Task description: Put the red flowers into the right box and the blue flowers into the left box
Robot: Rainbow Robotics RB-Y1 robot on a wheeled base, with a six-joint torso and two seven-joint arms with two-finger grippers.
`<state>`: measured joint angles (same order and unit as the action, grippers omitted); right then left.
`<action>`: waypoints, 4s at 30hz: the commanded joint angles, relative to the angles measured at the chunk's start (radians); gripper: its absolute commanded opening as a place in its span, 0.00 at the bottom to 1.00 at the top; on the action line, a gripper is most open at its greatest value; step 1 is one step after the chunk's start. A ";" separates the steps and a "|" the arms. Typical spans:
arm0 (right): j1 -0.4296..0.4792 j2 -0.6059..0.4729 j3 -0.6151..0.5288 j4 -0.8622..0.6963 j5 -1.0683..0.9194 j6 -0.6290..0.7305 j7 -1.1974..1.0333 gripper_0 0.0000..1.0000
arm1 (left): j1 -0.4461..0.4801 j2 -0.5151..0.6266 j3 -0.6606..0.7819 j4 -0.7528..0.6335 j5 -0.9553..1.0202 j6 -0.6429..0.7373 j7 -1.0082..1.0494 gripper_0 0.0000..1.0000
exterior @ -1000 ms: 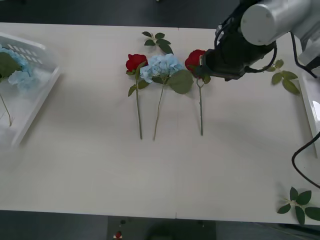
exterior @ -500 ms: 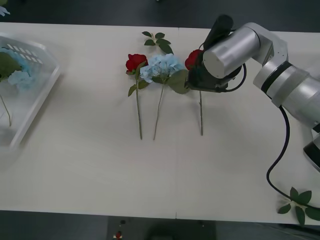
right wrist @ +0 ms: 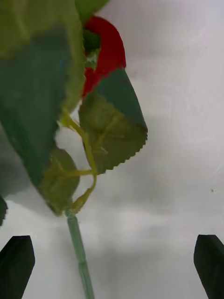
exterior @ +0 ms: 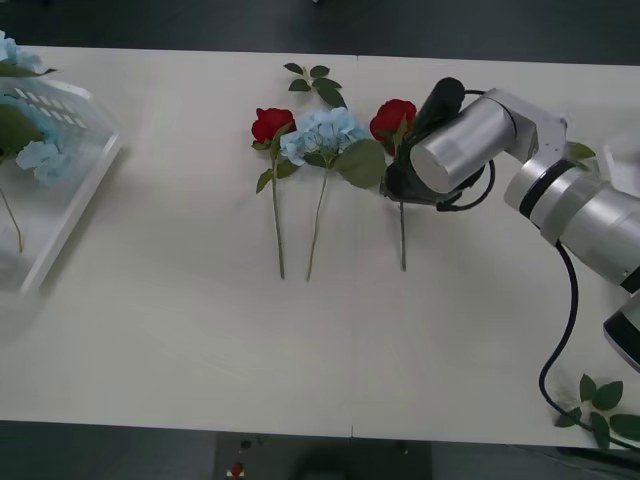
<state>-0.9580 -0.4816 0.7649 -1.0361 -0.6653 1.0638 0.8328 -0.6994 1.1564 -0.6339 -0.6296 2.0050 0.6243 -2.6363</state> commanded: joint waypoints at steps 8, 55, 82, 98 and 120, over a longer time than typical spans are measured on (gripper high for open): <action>0.028 0.055 0.042 -0.005 0.049 -0.128 -0.007 0.97 | 0.001 -0.052 -0.294 0.034 0.267 -0.255 -0.044 0.00; -0.127 -0.894 -0.171 -0.544 -0.752 0.392 0.043 0.00 | -0.287 0.210 -0.297 0.196 0.664 0.853 -0.068 1.00; 0.016 -0.828 -0.179 0.352 -0.482 0.107 0.980 0.00 | -0.158 0.085 -0.109 -0.420 0.518 0.581 0.117 1.00; 0.142 -0.719 -0.179 0.518 -0.453 -0.206 1.174 0.00 | -0.157 0.016 -0.165 -0.802 0.235 0.276 0.478 1.00; 0.125 -0.729 -0.180 0.467 -0.588 -0.197 1.160 0.90 | -0.270 -0.235 -0.372 -0.782 -0.265 0.066 0.846 1.00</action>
<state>-0.8027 -1.1845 0.5958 -0.5252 -1.2180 0.8305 1.9782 -0.9535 0.9620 -1.0621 -1.4449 1.7812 0.7045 -1.8548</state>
